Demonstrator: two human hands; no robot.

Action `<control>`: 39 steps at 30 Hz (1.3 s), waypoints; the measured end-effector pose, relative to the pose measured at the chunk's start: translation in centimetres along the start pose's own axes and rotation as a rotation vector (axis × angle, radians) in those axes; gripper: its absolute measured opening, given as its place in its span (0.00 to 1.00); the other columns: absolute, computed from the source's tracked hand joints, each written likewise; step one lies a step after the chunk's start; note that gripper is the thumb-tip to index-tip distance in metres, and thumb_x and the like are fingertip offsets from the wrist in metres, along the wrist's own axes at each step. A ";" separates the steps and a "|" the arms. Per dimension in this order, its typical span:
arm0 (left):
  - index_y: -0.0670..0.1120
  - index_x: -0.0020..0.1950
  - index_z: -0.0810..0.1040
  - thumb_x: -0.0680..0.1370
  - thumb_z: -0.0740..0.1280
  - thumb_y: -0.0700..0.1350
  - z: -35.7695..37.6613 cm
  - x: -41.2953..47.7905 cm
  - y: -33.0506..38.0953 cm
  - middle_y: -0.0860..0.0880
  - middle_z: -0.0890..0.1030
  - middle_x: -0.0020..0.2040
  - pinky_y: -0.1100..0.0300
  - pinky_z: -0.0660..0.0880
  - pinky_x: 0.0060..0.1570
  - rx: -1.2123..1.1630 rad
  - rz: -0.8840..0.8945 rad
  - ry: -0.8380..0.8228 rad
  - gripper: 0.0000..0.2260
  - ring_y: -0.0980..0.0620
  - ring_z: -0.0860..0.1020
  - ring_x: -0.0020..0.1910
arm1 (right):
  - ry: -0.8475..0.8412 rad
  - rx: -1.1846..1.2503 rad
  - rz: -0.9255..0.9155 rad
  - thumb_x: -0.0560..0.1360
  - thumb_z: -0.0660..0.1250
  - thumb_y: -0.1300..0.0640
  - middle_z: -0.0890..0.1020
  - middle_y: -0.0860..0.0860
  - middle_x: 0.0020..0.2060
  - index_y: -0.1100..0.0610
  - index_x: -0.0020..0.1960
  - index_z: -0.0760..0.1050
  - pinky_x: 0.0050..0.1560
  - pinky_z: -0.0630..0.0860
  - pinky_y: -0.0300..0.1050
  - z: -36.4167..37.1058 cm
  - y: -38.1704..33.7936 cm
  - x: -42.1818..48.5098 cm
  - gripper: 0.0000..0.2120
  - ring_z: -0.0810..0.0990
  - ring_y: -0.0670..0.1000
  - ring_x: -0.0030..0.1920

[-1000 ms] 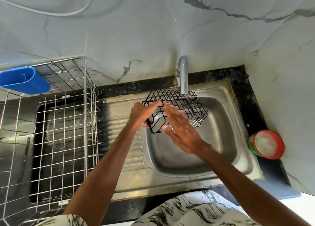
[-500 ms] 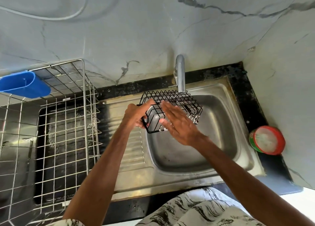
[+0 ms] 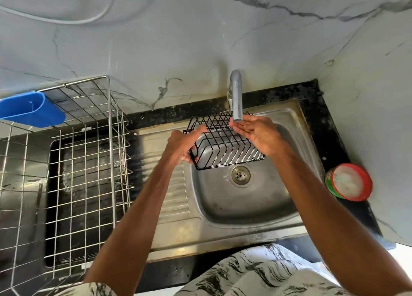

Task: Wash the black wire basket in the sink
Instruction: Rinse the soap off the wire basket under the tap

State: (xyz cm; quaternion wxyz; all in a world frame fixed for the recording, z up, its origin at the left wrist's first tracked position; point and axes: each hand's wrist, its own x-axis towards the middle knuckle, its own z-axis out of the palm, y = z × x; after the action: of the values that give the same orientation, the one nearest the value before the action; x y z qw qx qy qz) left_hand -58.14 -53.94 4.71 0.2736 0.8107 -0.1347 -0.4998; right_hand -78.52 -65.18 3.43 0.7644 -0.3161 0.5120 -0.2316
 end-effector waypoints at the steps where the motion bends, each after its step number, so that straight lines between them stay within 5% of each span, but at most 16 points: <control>1: 0.35 0.61 0.75 0.68 0.79 0.63 0.1 0.0 0.1 0.39 0.84 0.50 0.41 0.85 0.39 0.002 0.007 0.006 0.37 0.37 0.87 0.36 | -0.031 0.041 0.019 0.80 0.55 0.75 0.84 0.65 0.56 0.70 0.67 0.71 0.61 0.81 0.49 0.5 -0.3 -0.2 0.17 0.85 0.58 0.56; 10: 0.34 0.63 0.76 0.56 0.74 0.72 0.2 1.1 -0.2 0.40 0.84 0.56 0.45 0.85 0.35 0.079 0.044 0.040 0.50 0.40 0.86 0.31 | -0.321 -0.072 -0.008 0.81 0.56 0.74 0.83 0.61 0.59 0.67 0.67 0.75 0.63 0.79 0.49 2.3 3.2 -4.6 0.18 0.83 0.58 0.61; 13: 0.35 0.59 0.77 0.61 0.77 0.69 0.3 1.1 -0.7 0.41 0.85 0.52 0.44 0.86 0.38 0.101 0.043 0.061 0.43 0.40 0.86 0.31 | -0.233 -0.172 -0.057 0.81 0.57 0.72 0.85 0.59 0.57 0.65 0.66 0.77 0.61 0.80 0.46 1.1 3.6 -4.6 0.17 0.84 0.55 0.59; 17: 0.36 0.52 0.79 0.67 0.80 0.62 0.4 0.7 -1.1 0.43 0.86 0.43 0.44 0.86 0.39 0.121 0.050 0.062 0.32 0.43 0.86 0.31 | 0.086 -0.495 -0.155 0.80 0.58 0.71 0.85 0.57 0.55 0.55 0.58 0.81 0.58 0.81 0.43 -2.4 4.0 -3.2 0.17 0.85 0.51 0.55; 20: 0.36 0.51 0.80 0.68 0.80 0.61 0.4 0.4 -1.2 0.43 0.85 0.41 0.43 0.86 0.38 0.128 0.058 0.077 0.29 0.43 0.86 0.31 | 0.184 -0.884 -0.287 0.84 0.59 0.60 0.84 0.52 0.58 0.54 0.68 0.77 0.61 0.76 0.38 -2.9 4.5 -3.0 0.16 0.81 0.43 0.55; 22: 0.36 0.51 0.80 0.69 0.79 0.61 0.6 0.3 -1.4 0.43 0.85 0.41 0.43 0.86 0.38 0.130 0.064 0.081 0.29 0.43 0.86 0.31 | -0.030 -0.948 -0.391 0.86 0.54 0.49 0.75 0.53 0.71 0.56 0.78 0.65 0.69 0.69 0.38 -0.8 5.6 -4.0 0.23 0.75 0.48 0.69; 23: 0.36 0.51 0.81 0.70 0.78 0.61 0.7 0.3 -1.4 0.43 0.85 0.40 0.44 0.86 0.38 0.134 0.068 0.086 0.29 0.43 0.86 0.31 | -0.165 -0.952 -0.430 0.86 0.50 0.44 0.64 0.53 0.79 0.55 0.81 0.57 0.77 0.60 0.44 0.7 6.4 -4.7 0.27 0.63 0.49 0.78; 25: 0.36 0.49 0.81 0.70 0.78 0.64 0.9 -0.1 -1.3 0.42 0.86 0.36 0.44 0.86 0.38 0.153 0.087 0.105 0.30 0.43 0.86 0.30 | -0.323 -1.048 -0.545 0.85 0.45 0.40 0.45 0.49 0.82 0.53 0.83 0.45 0.81 0.42 0.50 3.3 8.0 -5.4 0.31 0.42 0.46 0.81; 27: 0.36 0.47 0.80 0.70 0.78 0.64 1.0 -0.4 -1.1 0.42 0.85 0.35 0.45 0.86 0.36 0.175 0.098 0.120 0.30 0.44 0.86 0.30 | -0.312 -1.134 -0.598 0.84 0.41 0.38 0.40 0.48 0.82 0.54 0.83 0.39 0.79 0.35 0.53 4.2 8.4 -4.9 0.33 0.37 0.45 0.80; 30: 0.38 0.48 0.80 0.69 0.79 0.62 0.9 -0.9 -0.9 0.44 0.85 0.37 0.46 0.86 0.37 0.232 0.106 0.124 0.28 0.47 0.86 0.30 | -0.208 -1.185 -0.619 0.82 0.37 0.36 0.41 0.47 0.82 0.53 0.83 0.40 0.80 0.39 0.58 2.9 8.0 -2.5 0.34 0.38 0.46 0.81; 34: 0.41 0.45 0.79 0.67 0.78 0.67 1.2 -1.2 -0.5 0.49 0.84 0.32 0.56 0.83 0.29 0.378 0.120 0.174 0.29 0.52 0.84 0.26 | -0.088 -1.177 -0.301 0.82 0.38 0.33 0.38 0.48 0.81 0.50 0.82 0.36 0.80 0.41 0.62 0.1 7.4 0.2 0.35 0.37 0.52 0.81; 36: 0.42 0.43 0.79 0.68 0.77 0.68 1.6 -1.5 -0.1 0.50 0.83 0.30 0.61 0.78 0.24 0.439 0.147 0.182 0.28 0.54 0.82 0.23 | -0.158 -1.116 -0.394 0.83 0.39 0.36 0.39 0.48 0.81 0.49 0.82 0.37 0.81 0.42 0.56 1.0 7.4 -1.2 0.33 0.38 0.53 0.81; 39: 0.40 0.43 0.81 0.71 0.77 0.63 2.2 -1.5 0.2 0.48 0.82 0.27 0.58 0.81 0.30 0.470 0.168 0.164 0.25 0.52 0.82 0.25 | -0.334 -0.847 -0.601 0.86 0.44 0.45 0.43 0.45 0.81 0.54 0.83 0.42 0.80 0.44 0.42 3.6 7.4 -3.8 0.28 0.42 0.43 0.81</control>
State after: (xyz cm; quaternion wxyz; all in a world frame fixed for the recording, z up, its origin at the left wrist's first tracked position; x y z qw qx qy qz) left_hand -60.73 -54.03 5.14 0.1283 0.8758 -0.2915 -0.3627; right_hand -76.35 -56.61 1.52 0.5411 -0.7614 0.3192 -0.1599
